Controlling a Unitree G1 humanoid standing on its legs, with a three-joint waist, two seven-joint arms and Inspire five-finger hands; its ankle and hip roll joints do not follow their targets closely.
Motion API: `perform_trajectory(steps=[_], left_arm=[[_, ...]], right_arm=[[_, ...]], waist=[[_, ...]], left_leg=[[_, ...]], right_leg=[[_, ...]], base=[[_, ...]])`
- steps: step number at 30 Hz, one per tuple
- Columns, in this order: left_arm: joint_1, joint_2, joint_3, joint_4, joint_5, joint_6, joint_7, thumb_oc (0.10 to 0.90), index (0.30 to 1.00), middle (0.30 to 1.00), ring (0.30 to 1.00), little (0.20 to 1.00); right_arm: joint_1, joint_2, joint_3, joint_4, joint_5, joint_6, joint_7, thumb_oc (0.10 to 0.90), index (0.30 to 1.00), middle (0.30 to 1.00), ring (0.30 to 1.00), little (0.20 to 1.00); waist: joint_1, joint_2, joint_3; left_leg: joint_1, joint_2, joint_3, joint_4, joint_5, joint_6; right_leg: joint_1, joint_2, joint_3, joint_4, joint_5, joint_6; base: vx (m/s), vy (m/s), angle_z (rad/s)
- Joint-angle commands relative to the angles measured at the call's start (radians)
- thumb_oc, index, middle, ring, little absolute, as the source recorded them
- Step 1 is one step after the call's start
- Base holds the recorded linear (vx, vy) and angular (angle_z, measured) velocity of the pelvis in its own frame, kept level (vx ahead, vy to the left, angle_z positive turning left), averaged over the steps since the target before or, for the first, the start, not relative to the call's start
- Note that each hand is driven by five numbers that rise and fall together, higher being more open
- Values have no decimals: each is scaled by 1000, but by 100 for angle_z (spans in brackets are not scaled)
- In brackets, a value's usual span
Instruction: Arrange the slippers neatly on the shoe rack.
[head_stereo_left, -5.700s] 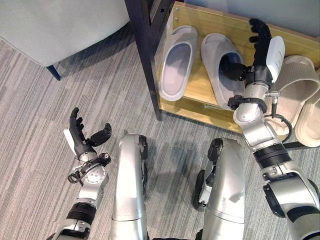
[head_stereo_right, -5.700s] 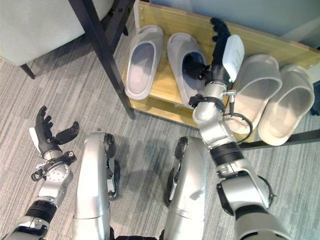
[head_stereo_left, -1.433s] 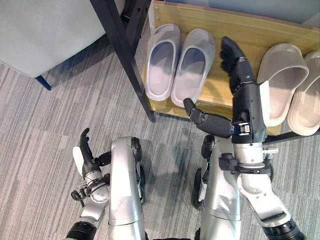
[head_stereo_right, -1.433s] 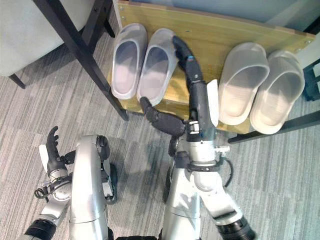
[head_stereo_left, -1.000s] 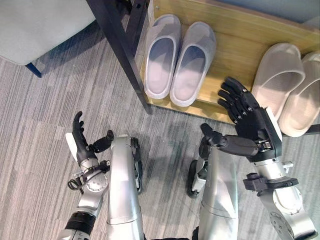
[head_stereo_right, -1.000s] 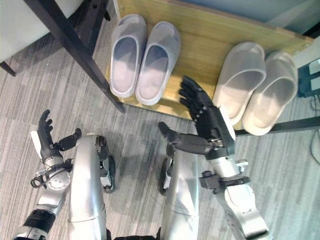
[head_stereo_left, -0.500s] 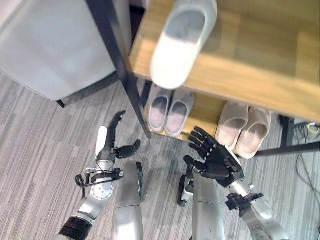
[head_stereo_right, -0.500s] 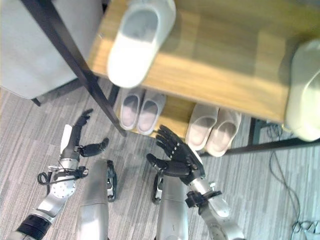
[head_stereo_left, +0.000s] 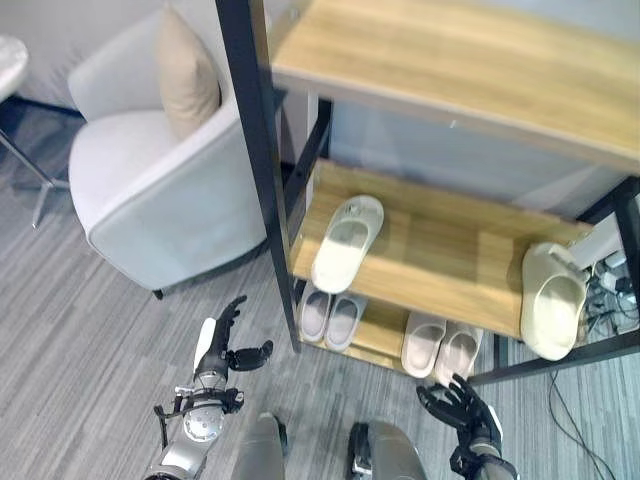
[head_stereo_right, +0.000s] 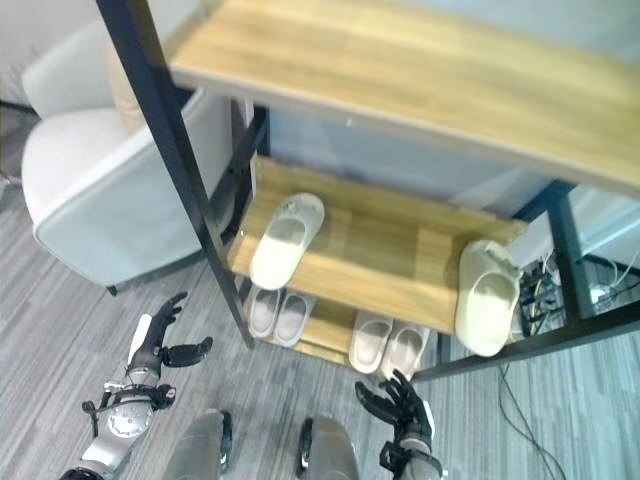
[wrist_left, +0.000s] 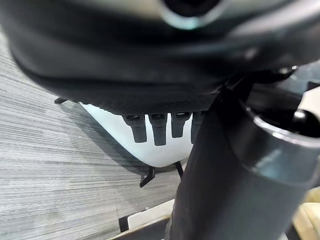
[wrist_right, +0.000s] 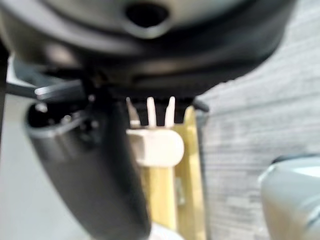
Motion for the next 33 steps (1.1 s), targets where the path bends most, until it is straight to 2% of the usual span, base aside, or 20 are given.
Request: perform_trajectory(steps=[1, 2, 3, 7, 10, 11, 12, 14, 16, 17, 19, 20, 22, 24, 25, 26, 27, 28, 30, 33], left_arm=[[-52, -19, -39, -26, -50, -56, -42, 800, 900, 900, 900, 900], [-51, -19, -40, -26, -50, -56, -42, 800, 900, 900, 900, 900], [-51, -20, -66, -17, -30, -52, -67, 800, 900, 900, 900, 900], [-35, -34, -88, -5, -52, -39, -112, 800, 900, 900, 900, 900], [-38, -41, -95, -6, -94, -30, -130, 800, 900, 900, 900, 900], [-71, -27, -128, -23, -114, -35, -152, 800, 900, 900, 900, 900], [-89, -25, -144, -18, -113, -27, -165, 800, 900, 900, 900, 900], [-95, -11, -157, -80, -114, -25, -182, 800, 900, 900, 900, 900], [-95, -6, -163, -99, -124, -21, -210, 800, 900, 900, 900, 900], [-88, 13, -171, -161, -140, -6, -242, 800, 900, 900, 900, 900], [-82, 36, -181, -218, -137, 8, -278, 800, 900, 900, 900, 900], [-82, 36, -181, -218, -137, 8, -278, 800, 900, 900, 900, 900], [-89, 57, -200, -289, -112, 29, -326, 800, 900, 900, 900, 900], [-88, 51, -211, -315, -126, 40, -362, 800, 900, 900, 900, 900], [-88, 52, -210, -315, -127, 40, -363, 800, 900, 900, 900, 900], [-78, 56, -215, -346, -149, 42, -389, 800, 900, 900, 900, 900], [-77, 57, -214, -347, -150, 43, -389, 800, 900, 900, 900, 900], [-72, 54, -224, -368, -159, 49, -404, 800, 900, 900, 900, 900], [-82, 52, -232, -387, -167, 50, -414, 800, 900, 900, 900, 900], [-104, 54, -248, -393, -174, 44, -419, 800, 900, 900, 900, 900]], right_arm=[[-9, -35, -22, 56, -51, -27, -17, 800, 900, 900, 900, 900], [-9, -35, -22, 57, -51, -28, -16, 800, 900, 900, 900, 900], [-24, -37, -15, 126, -69, -9, -15, 800, 900, 900, 900, 900], [-40, -28, -9, 212, -82, 13, -22, 800, 900, 900, 900, 900], [-47, -18, -5, 217, -65, 26, -17, 800, 900, 900, 900, 900], [-48, -10, -10, 210, -44, 22, -19, 800, 900, 900, 900, 900], [-54, -15, -13, 224, -29, 22, -26, 800, 900, 900, 900, 900], [-50, -15, 5, 238, -57, 31, -21, 800, 900, 900, 900, 900], [-51, -20, 11, 259, -78, 36, -21, 800, 900, 900, 900, 900], [-60, -43, 23, 290, -144, 55, -42, 800, 900, 900, 900, 900], [-66, -67, 30, 294, -185, 60, -50, 800, 900, 900, 900, 900], [-66, -67, 30, 294, -185, 60, -50, 800, 900, 900, 900, 900], [-80, -101, 16, 297, -205, 72, -53, 800, 900, 900, 900, 900], [-93, -112, 14, 311, -220, 85, -52, 800, 900, 900, 900, 900], [-93, -112, 14, 311, -220, 86, -52, 800, 900, 900, 900, 900], [-108, -118, 14, 311, -223, 94, -43, 800, 900, 900, 900, 900], [-108, -118, 14, 311, -223, 94, -43, 800, 900, 900, 900, 900], [-112, -118, 15, 314, -229, 104, -42, 800, 900, 900, 900, 900], [-138, -103, 22, 305, -229, 110, -33, 800, 900, 900, 900, 900], [-171, -87, 34, 300, -235, 115, -32, 800, 900, 900, 900, 900]], waist=[[0, 23, -42], [1, 23, -39], [2, 34, -71], [8, 48, -104], [5, 58, -97], [-13, 67, -73], [-19, 65, -67], [-8, 64, -62], [-8, 63, -66], [-3, 62, -69], [0, 60, -57], [0, 60, -57], [-3, 45, -27], [-12, 31, -19], [-10, 32, -18], [-15, 31, -24], [-14, 31, -23], [-19, 41, -24], [-30, 54, -25], [-30, 62, -15]], left_leg=[[119, -6, -19, -215, 70, -9], [127, -6, -18, -223, 73, -9], [189, -17, -10, -337, 106, -9], [268, -19, -7, -462, 152, -2], [281, -15, -19, -476, 169, -4], [257, -15, -54, -458, 182, 1], [246, -16, -52, -453, 171, 5], [216, -12, -81, -430, 192, -7], [205, -4, -93, -425, 204, -14], [184, 12, -111, -413, 227, -31], [160, 14, -129, -393, 241, -39], [160, 14, -129, -393, 241, -39], [128, -27, -133, -304, 201, -33], [134, -64, -95, -235, 131, -12], [131, -64, -93, -225, 122, -10], [158, -113, -95, -200, 72, 6], [159, -112, -94, -199, 70, 7], [183, -127, -102, -222, 52, 17], [192, -146, -100, -267, 56, 41], [206, -136, -65, -321, 71, 53]], right_leg=[[103, 11, -19, -241, 139, 88], [109, 12, -19, -247, 142, 89], [161, 24, -26, -337, 166, 98], [240, 51, -17, -449, 189, 100], [246, 58, 1, -429, 190, 93], [229, 84, 105, -382, 177, 98], [247, 83, 144, -401, 152, 92], [250, 93, 152, -421, 151, 67], [264, 100, 140, -441, 147, 61], [293, 115, 118, -487, 145, 50], [306, 122, 116, -494, 152, 41], [306, 122, 116, -494, 152, 41], [300, 107, 101, -496, 163, 39], [286, 87, 92, -500, 183, 41], [287, 87, 93, -500, 182, 42], [269, 84, 108, -500, 199, 44], [270, 84, 109, -500, 198, 45], [258, 95, 123, -493, 199, 47], [221, 106, 150, -451, 200, 55], [171, 108, 155, -379, 196, 75]], base=[[58, -12, -2], [106, -11, -9], [58, -2, -10], [32, -25, -6], [-100, -75, -5], [-216, -106, 1], [-327, -162, 31], [-208, -189, 62], [-102, -186, 39], [-112, -183, 37], [-129, -145, 40], [-198, -85, 29], [-227, -49, 23], [-154, 7, 27], [-105, 52, 12], [-42, 51, -5], [-46, 96, -25], [-20, 105, -27], [-12, 114, -19], [-52, 84, -43]])
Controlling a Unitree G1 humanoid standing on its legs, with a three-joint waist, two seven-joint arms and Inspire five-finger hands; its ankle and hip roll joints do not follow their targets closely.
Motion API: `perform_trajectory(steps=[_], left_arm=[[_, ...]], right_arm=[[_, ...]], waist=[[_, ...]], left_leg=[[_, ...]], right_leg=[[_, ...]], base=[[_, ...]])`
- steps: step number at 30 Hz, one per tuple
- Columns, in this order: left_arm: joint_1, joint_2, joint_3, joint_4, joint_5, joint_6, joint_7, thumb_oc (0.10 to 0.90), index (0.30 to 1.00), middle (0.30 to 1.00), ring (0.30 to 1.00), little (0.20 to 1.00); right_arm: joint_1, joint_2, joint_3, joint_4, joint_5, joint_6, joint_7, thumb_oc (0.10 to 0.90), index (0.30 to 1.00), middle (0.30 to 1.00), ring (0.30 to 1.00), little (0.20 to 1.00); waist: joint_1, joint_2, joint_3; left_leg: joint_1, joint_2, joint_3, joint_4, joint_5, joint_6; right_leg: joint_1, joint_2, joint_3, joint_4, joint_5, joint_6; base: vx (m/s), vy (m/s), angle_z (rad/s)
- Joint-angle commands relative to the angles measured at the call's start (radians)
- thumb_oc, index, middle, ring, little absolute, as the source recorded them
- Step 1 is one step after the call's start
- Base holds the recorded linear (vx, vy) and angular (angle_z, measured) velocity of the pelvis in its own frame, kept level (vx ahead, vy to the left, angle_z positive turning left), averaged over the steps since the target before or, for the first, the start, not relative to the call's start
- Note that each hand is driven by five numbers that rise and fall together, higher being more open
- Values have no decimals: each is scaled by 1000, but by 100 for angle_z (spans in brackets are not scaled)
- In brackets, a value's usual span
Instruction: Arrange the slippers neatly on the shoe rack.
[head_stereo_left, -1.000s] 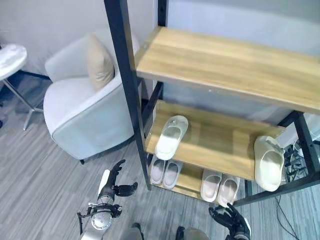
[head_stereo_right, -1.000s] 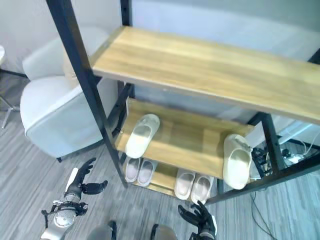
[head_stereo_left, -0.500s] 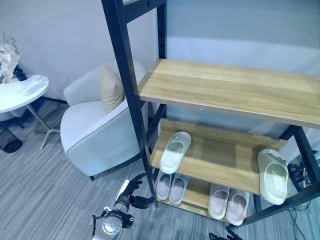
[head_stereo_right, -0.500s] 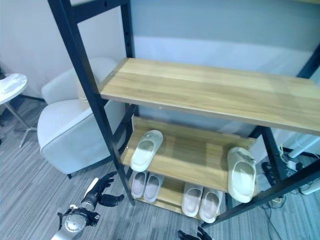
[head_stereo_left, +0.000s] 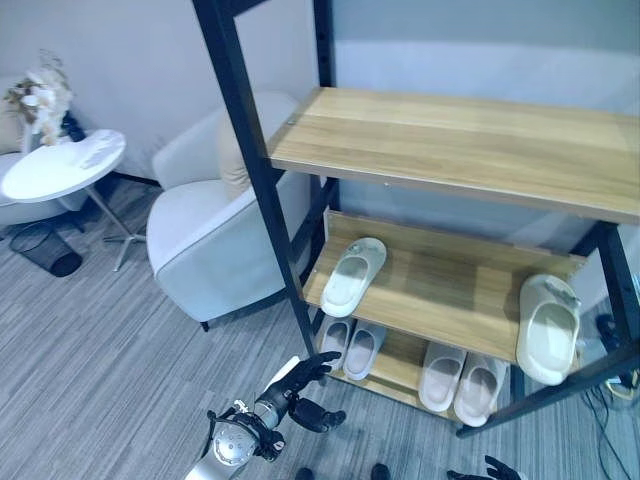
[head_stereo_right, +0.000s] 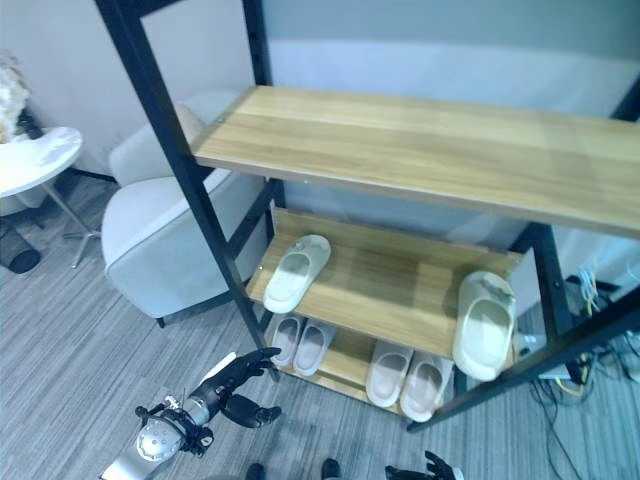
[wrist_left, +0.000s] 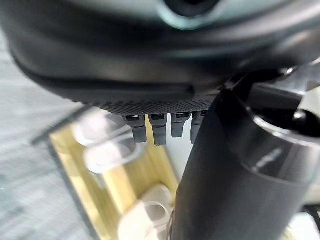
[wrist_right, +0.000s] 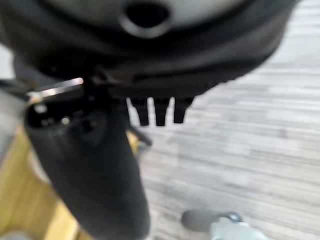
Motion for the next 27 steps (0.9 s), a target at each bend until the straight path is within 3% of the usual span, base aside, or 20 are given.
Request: perform_trajectory(steps=[1, 5, 8, 12, 20, 22, 24, 27], left_arm=[[-105, 14, 15, -125, -37, -74, -2, 800, 900, 900, 900, 900], [-196, 21, -34, -171, -45, -80, -20, 800, 900, 900, 900, 900], [-241, 11, -58, -189, -33, -87, -12, 800, 900, 900, 900, 900], [-288, -21, -49, -210, -76, -75, 10, 800, 900, 900, 900, 900], [-365, 1, 32, -304, -45, -69, 56, 800, 900, 900, 900, 900], [-424, 3, 38, -282, 28, -88, 104, 800, 900, 900, 900, 900], [-525, 5, 27, -195, 192, -99, 207, 800, 900, 900, 900, 900], [-569, 12, 27, -139, 275, -93, 256, 800, 900, 900, 900, 900]], right_arm=[[-71, 21, 30, -39, -36, -20, 3, 800, 900, 900, 900, 900], [-63, 42, 47, -13, -68, -10, 6, 800, 900, 900, 900, 900], [-48, 49, 51, -1, -83, -9, 5, 800, 900, 900, 900, 900], [1, 53, 76, -5, -108, -1, 17, 800, 900, 900, 900, 900], [48, 55, 71, -2, -112, 4, 21, 800, 900, 900, 900, 900], [53, 55, 75, -6, -112, -1, 22, 800, 900, 900, 900, 900], [51, 48, 88, -21, -113, -11, 18, 800, 900, 900, 900, 900], [58, 42, 94, -29, -121, -17, 12, 800, 900, 900, 900, 900]], waist=[[26, -20, -9], [20, -11, -18], [20, -19, -32], [11, -20, -78], [3, -19, -96], [-3, -18, -103], [-16, -16, -106], [-25, -13, -108]], left_leg=[[-52, -18, 55, 59, -86, 2], [-39, 5, 65, 32, -87, 10], [-37, -8, 65, 24, -84, 10], [-3, 0, 68, -8, -78, 2], [39, 15, 48, -61, -50, -19], [42, 18, 46, -74, -43, -24], [33, 22, 46, -79, -35, -31], [28, 24, 49, -79, -34, -34]], right_leg=[[-81, -17, -9, 149, -80, 108], [-87, -55, 6, 175, -83, 123], [-43, -68, 3, 107, -70, 115], [17, -61, 9, 3, -59, 105], [91, -38, -21, -86, -53, 91], [96, -34, -24, -94, -57, 89], [90, -28, -28, -94, -61, 89], [87, -26, -30, -94, -61, 90]], base=[[-59, 8, -84], [-22, -23, -69], [32, -29, 0], [117, -79, 3], [38, -87, 5], [19, -64, 7], [-1, -58, 5], [10, -35, 8]])
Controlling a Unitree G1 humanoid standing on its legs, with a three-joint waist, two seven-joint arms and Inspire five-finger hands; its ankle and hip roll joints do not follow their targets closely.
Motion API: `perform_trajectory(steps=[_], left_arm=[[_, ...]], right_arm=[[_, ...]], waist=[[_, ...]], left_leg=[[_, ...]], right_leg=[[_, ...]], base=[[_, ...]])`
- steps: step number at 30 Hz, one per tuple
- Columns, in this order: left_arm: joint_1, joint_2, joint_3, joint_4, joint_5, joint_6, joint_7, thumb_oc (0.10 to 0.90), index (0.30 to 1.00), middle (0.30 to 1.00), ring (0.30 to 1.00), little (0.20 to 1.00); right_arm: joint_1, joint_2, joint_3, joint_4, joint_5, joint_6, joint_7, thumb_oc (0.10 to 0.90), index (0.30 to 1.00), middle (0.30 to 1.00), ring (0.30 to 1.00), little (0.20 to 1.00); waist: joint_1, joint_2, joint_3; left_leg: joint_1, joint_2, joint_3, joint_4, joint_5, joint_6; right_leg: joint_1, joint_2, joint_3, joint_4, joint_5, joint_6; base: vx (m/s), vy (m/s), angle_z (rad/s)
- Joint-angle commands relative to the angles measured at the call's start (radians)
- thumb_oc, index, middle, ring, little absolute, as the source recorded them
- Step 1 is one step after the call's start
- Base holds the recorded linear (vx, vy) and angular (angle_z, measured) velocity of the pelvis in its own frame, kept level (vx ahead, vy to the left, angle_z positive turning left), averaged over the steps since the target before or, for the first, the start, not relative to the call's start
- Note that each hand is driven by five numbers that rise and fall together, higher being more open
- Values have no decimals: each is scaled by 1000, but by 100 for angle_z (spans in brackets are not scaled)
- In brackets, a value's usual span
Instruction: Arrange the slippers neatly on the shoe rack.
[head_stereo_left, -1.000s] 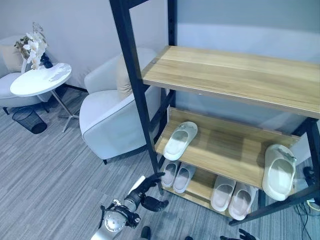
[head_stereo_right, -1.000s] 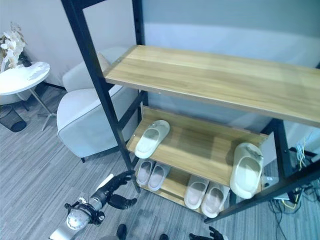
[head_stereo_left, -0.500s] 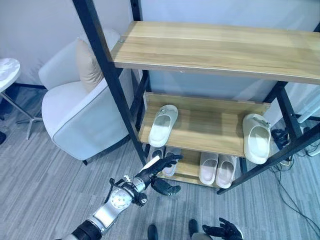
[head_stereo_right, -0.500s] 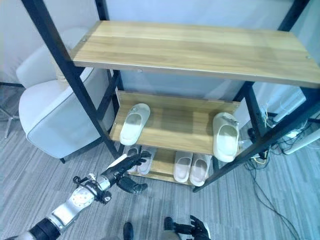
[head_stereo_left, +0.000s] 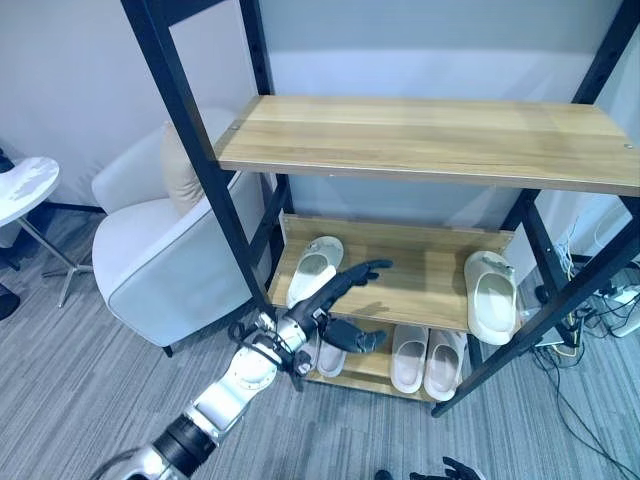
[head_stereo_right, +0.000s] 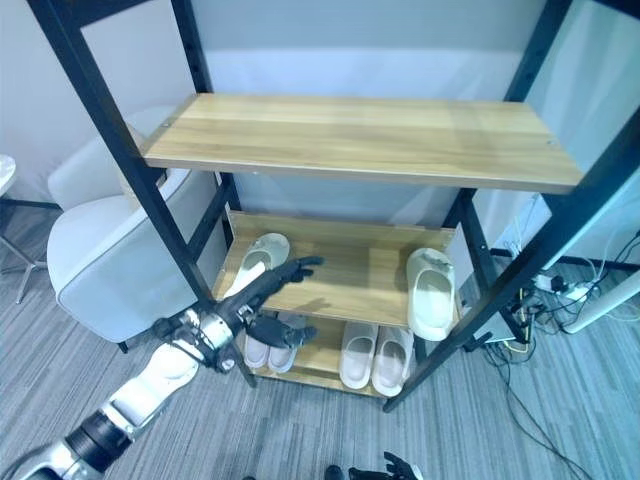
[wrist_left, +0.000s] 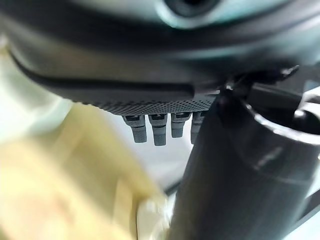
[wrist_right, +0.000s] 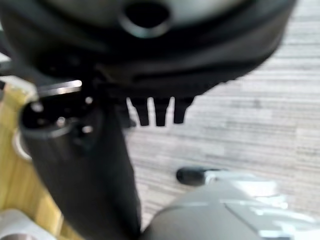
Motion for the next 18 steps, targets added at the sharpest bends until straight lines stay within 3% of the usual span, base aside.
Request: perform_trajectory(steps=[1, 7, 8, 18], left_arm=[[-196, -22, 44, 53, 129, -97, 125, 800, 900, 900, 900, 900], [-364, 32, 15, 222, 282, -72, 251, 800, 900, 900, 900, 900], [-441, 42, -6, 269, 321, -52, 287, 800, 900, 900, 900, 900], [-640, 21, -128, 439, 583, 17, 398, 800, 900, 900, 900, 900]], right_arm=[[23, -44, 23, -34, -27, -35, -12, 800, 900, 900, 900, 900], [43, -61, 27, -74, -47, -51, -41, 800, 900, 900, 900, 900], [27, -68, 29, -62, -44, -50, -54, 800, 900, 900, 900, 900], [-21, -96, 30, 29, -41, -77, -79, 800, 900, 900, 900, 900]], waist=[[-16, -17, -11], [-49, 7, -23], [-60, 14, -17], [-81, 52, -25]], left_leg=[[-14, -26, -33, 8, -79, -1], [-37, -25, -23, 8, -77, -14], [-49, -26, -21, 8, -74, -16], [-100, -27, -5, 8, -76, -13]], right_leg=[[3, 10, 2, 13, -92, 30], [-11, 7, -7, 13, -97, 41], [-28, 5, -6, 13, -85, 45], [-90, 5, 20, 13, -77, 54]], base=[[0, 0, 0], [23, -8, 1], [0, 0, 0], [16, 36, -6]])
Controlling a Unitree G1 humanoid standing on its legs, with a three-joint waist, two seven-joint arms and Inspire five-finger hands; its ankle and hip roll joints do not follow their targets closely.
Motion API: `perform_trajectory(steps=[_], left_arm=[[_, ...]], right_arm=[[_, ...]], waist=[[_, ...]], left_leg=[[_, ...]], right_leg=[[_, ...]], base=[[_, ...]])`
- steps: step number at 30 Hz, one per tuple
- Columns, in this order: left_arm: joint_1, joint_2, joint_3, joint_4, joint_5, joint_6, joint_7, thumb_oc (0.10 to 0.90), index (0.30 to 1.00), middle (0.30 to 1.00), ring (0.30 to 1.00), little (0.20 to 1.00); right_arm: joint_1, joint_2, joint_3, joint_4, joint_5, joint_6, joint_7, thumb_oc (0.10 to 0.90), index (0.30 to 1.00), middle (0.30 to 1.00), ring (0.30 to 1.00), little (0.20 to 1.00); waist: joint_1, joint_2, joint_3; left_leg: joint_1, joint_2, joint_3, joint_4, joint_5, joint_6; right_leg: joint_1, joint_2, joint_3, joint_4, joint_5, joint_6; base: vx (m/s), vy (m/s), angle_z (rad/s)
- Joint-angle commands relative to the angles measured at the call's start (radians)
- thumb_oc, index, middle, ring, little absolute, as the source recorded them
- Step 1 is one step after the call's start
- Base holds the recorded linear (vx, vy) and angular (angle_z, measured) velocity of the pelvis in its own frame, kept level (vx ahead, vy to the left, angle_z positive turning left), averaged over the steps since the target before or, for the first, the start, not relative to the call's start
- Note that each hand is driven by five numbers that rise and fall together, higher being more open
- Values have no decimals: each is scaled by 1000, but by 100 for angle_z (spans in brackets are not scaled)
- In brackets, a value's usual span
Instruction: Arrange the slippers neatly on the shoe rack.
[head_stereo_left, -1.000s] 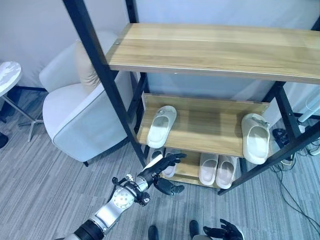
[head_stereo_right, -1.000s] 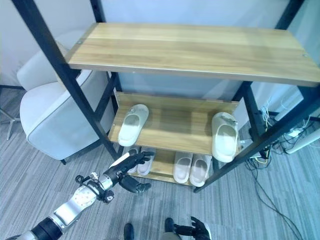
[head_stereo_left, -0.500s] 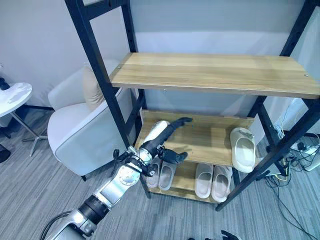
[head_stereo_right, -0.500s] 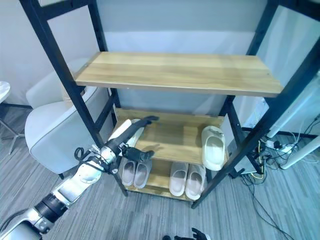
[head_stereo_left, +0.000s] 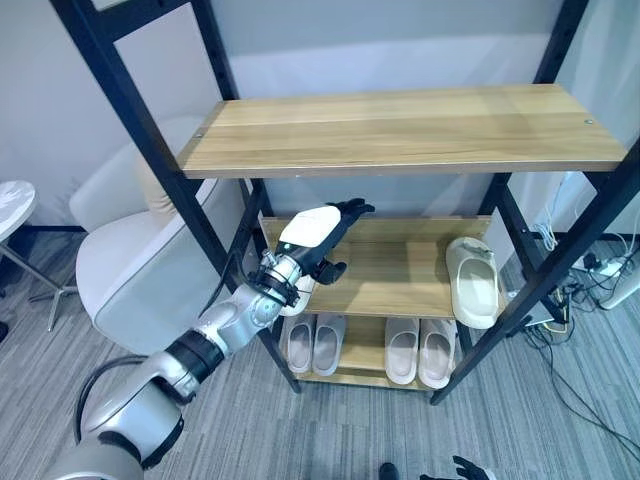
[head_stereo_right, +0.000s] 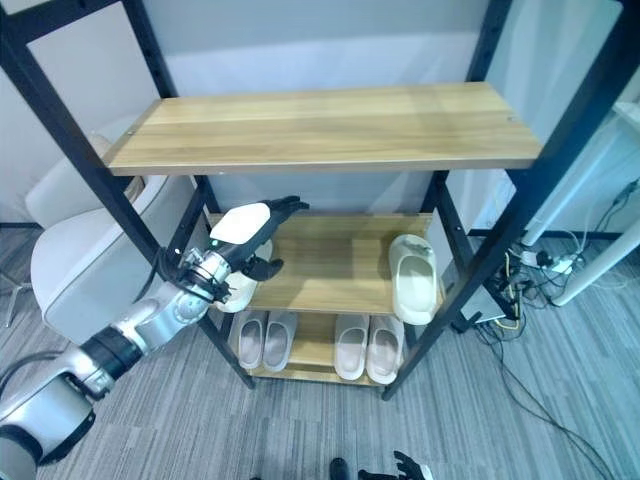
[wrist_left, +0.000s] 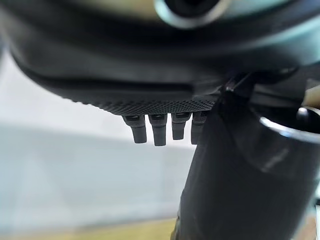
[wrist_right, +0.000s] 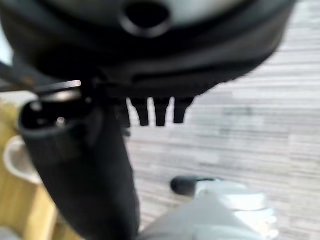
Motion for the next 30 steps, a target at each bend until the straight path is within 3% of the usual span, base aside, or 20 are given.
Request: perform_trajectory(steps=[1, 10, 30], left_arm=[[-220, -12, 50, 70, 77, 9, 109, 800, 900, 900, 900, 900], [-271, -2, 22, 173, 117, 51, 120, 800, 900, 900, 900, 900], [-290, 145, 25, 171, 202, 107, 114, 800, 900, 900, 900, 900]], right_arm=[[-26, -60, 8, 7, -22, -37, -32, 800, 900, 900, 900, 900], [-48, -65, 16, 15, -36, -44, -49, 800, 900, 900, 900, 900], [-64, -69, 31, -10, -53, -46, -46, 800, 900, 900, 900, 900]], waist=[[-5, -4, 13], [-7, -4, 21], [16, -20, 59]], left_leg=[[-13, -26, -26, 5, -97, -18], [-69, -29, -19, 5, -87, -17], [-96, -34, -31, 5, -86, -15]], right_leg=[[4, 6, 8, 13, -98, 72], [-56, 9, 13, 13, -87, 68], [-79, 4, -6, 13, -85, 66]], base=[[17, 20, -15], [10, 20, -3], [3, 2, 0]])
